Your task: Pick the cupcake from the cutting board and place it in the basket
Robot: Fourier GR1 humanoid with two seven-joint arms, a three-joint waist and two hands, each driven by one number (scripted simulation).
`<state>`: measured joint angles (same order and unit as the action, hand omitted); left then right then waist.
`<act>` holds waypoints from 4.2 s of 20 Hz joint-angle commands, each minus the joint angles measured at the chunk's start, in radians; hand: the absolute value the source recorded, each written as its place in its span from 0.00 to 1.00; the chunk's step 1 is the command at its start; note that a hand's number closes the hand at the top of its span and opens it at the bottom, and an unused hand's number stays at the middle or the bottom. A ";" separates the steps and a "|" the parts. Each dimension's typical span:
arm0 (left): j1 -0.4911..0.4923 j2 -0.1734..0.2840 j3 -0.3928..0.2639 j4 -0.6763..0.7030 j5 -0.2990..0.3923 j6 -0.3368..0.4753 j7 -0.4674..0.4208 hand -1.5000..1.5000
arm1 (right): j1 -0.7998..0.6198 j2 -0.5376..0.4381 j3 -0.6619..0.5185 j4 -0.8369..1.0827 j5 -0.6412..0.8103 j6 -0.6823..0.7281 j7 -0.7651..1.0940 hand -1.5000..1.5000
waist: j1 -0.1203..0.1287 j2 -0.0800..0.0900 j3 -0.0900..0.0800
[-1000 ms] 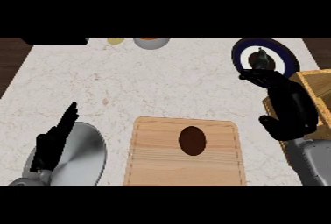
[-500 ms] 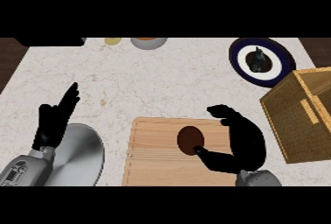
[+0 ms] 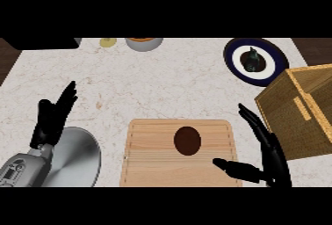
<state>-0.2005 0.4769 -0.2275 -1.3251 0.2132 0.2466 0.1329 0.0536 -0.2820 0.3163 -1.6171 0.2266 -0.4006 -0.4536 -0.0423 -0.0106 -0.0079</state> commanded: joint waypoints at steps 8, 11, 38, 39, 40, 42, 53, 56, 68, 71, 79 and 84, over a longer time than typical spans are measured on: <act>-0.060 -0.034 -0.022 -0.038 -0.023 0.029 0.091 0.50 | 0.114 -0.408 0.087 -0.451 0.081 0.410 0.566 0.00 | 0.011 0.003 0.003; -0.065 -0.048 -0.021 0.012 -0.035 -0.009 0.055 0.50 | 0.131 -0.411 0.099 -0.594 0.087 0.453 0.718 0.00 | 0.023 0.009 0.006; -0.008 -0.177 0.130 -0.069 -0.205 -0.126 0.092 0.50 | 0.036 -0.001 0.064 -0.237 0.355 0.424 0.619 0.00 | 0.042 0.010 0.008; 0.014 -0.159 0.147 -0.108 -0.191 -0.136 0.113 0.50 | 0.006 0.042 0.103 -0.182 0.404 0.397 0.627 0.00 | 0.045 0.010 0.008; -0.012 -0.196 0.148 -0.066 -0.224 -0.130 0.108 0.50 | 0.054 0.007 0.058 -0.264 0.359 0.455 0.629 0.00 | 0.040 0.010 0.008; -0.071 -0.205 0.181 0.038 -0.238 -0.137 0.069 0.50 | 0.034 0.042 0.063 -0.210 0.397 0.422 0.604 0.00 | 0.039 0.011 0.008; -0.015 -0.199 0.245 -0.034 -0.264 -0.224 0.073 0.50 | -0.039 0.175 0.083 -0.013 0.493 0.361 0.532 0.00 | 0.042 0.010 0.008; 0.034 -0.215 0.235 -0.073 -0.275 -0.222 0.063 0.50 | -0.011 0.174 0.074 -0.051 0.479 0.380 0.552 0.00 | 0.042 0.010 0.008; 0.011 -0.286 0.243 -0.105 -0.345 -0.208 0.124 0.50 | -0.115 0.262 0.034 0.158 0.527 0.382 0.523 0.00 | 0.043 0.010 0.008; -0.015 -0.261 0.293 -0.041 -0.307 -0.260 0.085 0.50 | -0.112 0.280 0.120 0.105 0.541 0.369 0.629 0.00 | 0.042 0.010 0.008; 0.014 -0.282 0.292 -0.116 -0.335 -0.275 0.125 0.50 | -0.133 0.264 0.046 0.185 0.535 0.373 0.524 0.00 | 0.042 0.010 0.008; 0.017 -0.296 0.281 -0.069 -0.364 -0.250 0.071 0.50 | -0.149 0.281 0.120 0.285 0.672 0.230 0.487 1.00 | 0.042 0.010 0.008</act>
<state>-0.2017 0.2046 0.0710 -1.4075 -0.1231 -0.0202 0.2310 -0.1001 -0.0162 0.3901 -1.3463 0.8164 -0.1162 0.0221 -0.0001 -0.0017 -0.0008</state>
